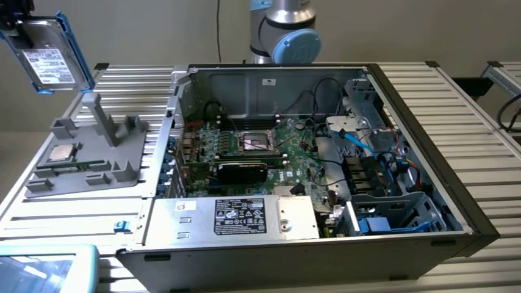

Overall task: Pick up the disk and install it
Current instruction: 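Pick up the disk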

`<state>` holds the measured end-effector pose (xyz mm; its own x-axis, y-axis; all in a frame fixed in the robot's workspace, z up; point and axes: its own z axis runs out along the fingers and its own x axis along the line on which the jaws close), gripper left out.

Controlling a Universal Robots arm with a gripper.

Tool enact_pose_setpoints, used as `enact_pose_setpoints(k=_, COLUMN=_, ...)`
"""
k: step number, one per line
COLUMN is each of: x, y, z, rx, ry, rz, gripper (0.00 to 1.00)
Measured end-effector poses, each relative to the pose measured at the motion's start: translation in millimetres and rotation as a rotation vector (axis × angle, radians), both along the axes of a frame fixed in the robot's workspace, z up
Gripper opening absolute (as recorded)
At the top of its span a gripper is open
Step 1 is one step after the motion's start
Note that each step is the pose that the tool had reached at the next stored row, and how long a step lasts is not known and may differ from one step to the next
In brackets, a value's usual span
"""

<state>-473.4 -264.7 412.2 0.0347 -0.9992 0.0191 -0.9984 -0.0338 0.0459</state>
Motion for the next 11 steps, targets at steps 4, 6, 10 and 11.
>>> enact_pose_setpoints(k=4, x=9.5, y=0.0, z=9.4, rx=0.0, ry=-0.0001, rz=0.0, gripper=0.37)
enact_pose_setpoints(k=6, x=12.9, y=0.0, z=13.3, rx=0.0, ry=0.0001, rz=0.0, gripper=0.37)
enact_pose_setpoints(k=10, x=22.6, y=0.0, z=26.3, rx=0.0, ry=0.0, rz=0.0, gripper=0.37)
enact_pose_setpoints(k=11, x=24.4, y=0.0, z=29.9, rx=-0.0001, ry=0.0, rz=0.0, gripper=0.37)
